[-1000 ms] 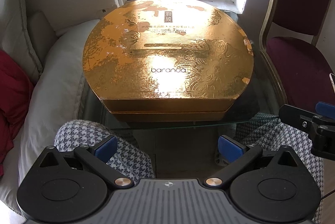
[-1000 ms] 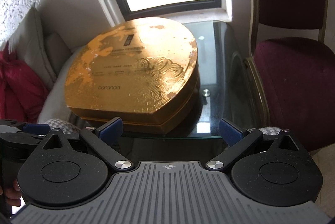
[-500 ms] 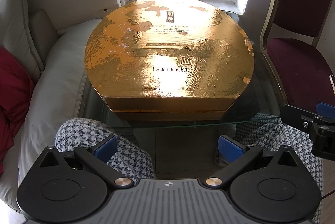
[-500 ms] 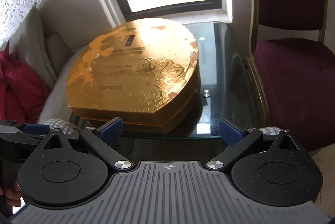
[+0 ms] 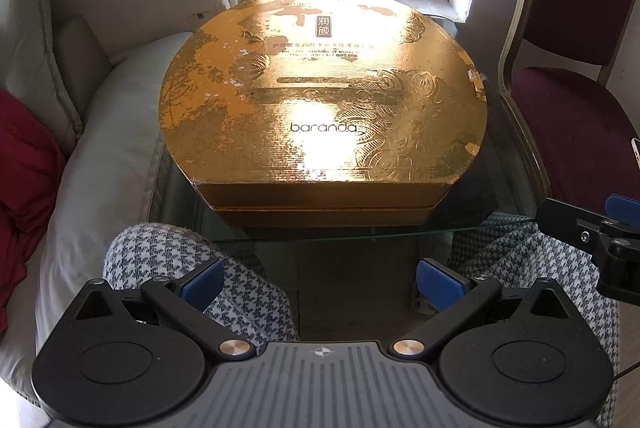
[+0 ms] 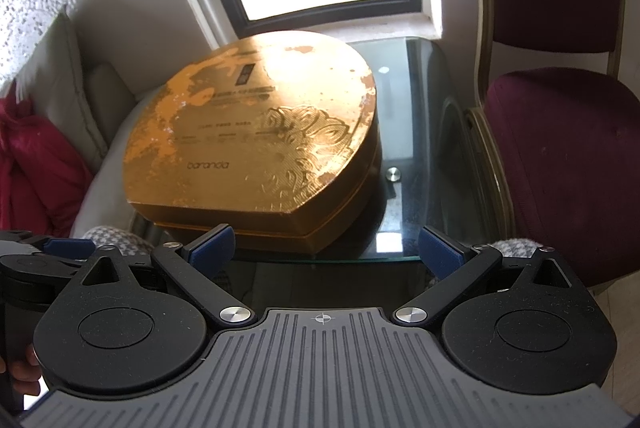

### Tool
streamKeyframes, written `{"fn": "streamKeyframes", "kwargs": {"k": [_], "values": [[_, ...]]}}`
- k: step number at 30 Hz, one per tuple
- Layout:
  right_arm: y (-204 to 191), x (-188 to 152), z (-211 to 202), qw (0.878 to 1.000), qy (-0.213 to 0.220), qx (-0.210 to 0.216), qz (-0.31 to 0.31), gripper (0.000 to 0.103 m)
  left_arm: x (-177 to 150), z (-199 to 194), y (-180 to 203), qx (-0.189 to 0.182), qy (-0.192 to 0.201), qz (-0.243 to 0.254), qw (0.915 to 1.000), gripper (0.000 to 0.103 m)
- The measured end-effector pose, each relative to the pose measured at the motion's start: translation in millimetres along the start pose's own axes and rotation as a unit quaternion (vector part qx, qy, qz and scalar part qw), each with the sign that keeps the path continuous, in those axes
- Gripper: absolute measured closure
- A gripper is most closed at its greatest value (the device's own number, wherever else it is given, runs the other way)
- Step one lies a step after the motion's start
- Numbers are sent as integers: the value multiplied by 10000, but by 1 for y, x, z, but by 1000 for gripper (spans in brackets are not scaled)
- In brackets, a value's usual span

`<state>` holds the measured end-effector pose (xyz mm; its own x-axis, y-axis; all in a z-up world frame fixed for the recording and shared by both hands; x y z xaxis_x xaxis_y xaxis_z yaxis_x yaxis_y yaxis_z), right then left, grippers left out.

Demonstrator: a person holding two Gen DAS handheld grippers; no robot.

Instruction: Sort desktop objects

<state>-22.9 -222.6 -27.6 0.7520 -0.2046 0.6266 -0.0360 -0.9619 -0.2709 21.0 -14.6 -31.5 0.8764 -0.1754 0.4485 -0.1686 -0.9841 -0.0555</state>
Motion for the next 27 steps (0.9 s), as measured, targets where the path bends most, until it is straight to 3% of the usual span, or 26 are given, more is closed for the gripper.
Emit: {"fn": "streamKeyframes", "kwargs": {"k": [17, 27], "values": [[11, 3, 5, 9999, 13, -50, 101, 2, 13, 3, 1, 65, 153, -36, 9999, 1], [48, 32, 11, 9986, 292, -269, 362, 2, 38, 11, 9, 36, 410, -7, 9992, 0]]}}
Point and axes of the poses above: each gripper's, at about its wrist camera, not at the fingertips, and z roughly the way its jaws point, y to its right, x to its top, the point moved 7 cm from there along z, roughly the way its jaws point, and after that the axes turned 1 degree about x, right-handed, at the moved point
